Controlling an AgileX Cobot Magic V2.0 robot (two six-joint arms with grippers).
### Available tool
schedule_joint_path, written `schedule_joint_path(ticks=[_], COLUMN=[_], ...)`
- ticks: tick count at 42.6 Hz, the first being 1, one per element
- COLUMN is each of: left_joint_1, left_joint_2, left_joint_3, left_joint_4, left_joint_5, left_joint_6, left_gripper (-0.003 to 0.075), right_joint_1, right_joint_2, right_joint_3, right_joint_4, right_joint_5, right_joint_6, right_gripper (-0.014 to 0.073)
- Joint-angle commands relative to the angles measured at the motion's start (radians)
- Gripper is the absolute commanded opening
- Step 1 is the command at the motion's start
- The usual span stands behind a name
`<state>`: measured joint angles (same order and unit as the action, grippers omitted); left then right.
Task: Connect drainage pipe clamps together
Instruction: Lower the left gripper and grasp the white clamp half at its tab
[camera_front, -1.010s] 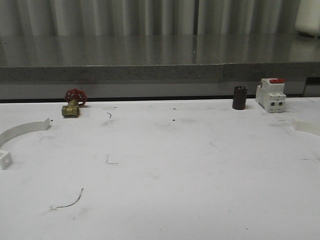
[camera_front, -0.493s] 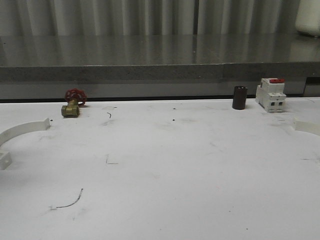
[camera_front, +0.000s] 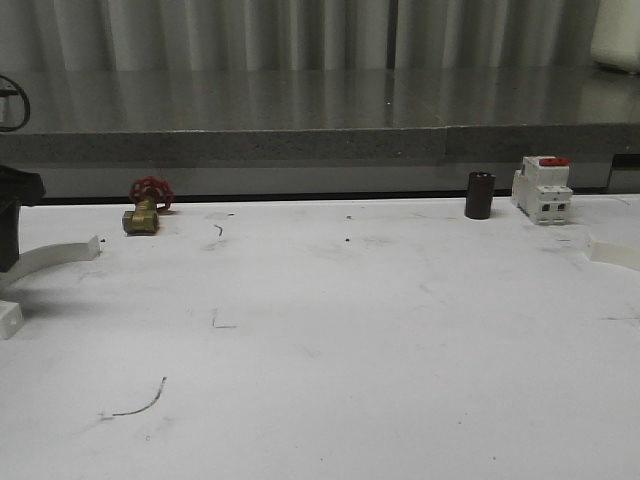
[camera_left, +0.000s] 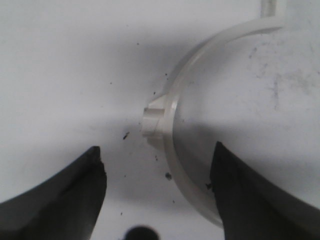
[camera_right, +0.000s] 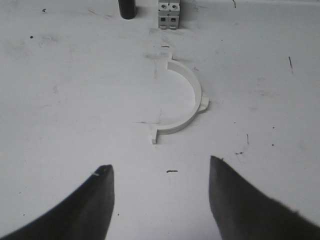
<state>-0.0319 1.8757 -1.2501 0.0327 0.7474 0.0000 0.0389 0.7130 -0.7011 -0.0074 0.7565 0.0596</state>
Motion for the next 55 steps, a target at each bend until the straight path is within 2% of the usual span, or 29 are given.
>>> schedule_joint_path(ticks=[1, 15, 49, 52, 55], left_joint_1=[-0.005, -0.005, -0.005, -0.005, -0.005], left_joint_2=[-0.018, 0.008, 0.029, 0.029, 0.029], left_joint_3=[-0.041, -0.041, -0.041, -0.041, -0.041], left_joint_4=[-0.005, -0.038, -0.044, -0.044, -0.044], left_joint_5=[-0.058, -0.141, -0.115, -0.109, -0.102], left_joint_6=[0.0, 0.0, 0.0, 0.0, 0.0], left_gripper=[0.0438, 0.0438, 0.0438, 0.0413, 0.0342], right_joint_1=[-0.005, -0.005, -0.005, -0.005, -0.005], right_joint_2=[0.004, 0.004, 0.004, 0.004, 0.004], right_joint_3=[-0.029, -0.029, -0.029, -0.029, -0.029], right_joint_4=[-0.014, -0.014, -0.014, -0.014, -0.014], right_joint_5=[-0.052, -0.052, -0.052, -0.052, -0.052], right_joint_6=[-0.003, -0.003, -0.003, -0.003, -0.003], right_gripper=[0.0449, 0.0449, 0.0449, 0.0449, 0.0449])
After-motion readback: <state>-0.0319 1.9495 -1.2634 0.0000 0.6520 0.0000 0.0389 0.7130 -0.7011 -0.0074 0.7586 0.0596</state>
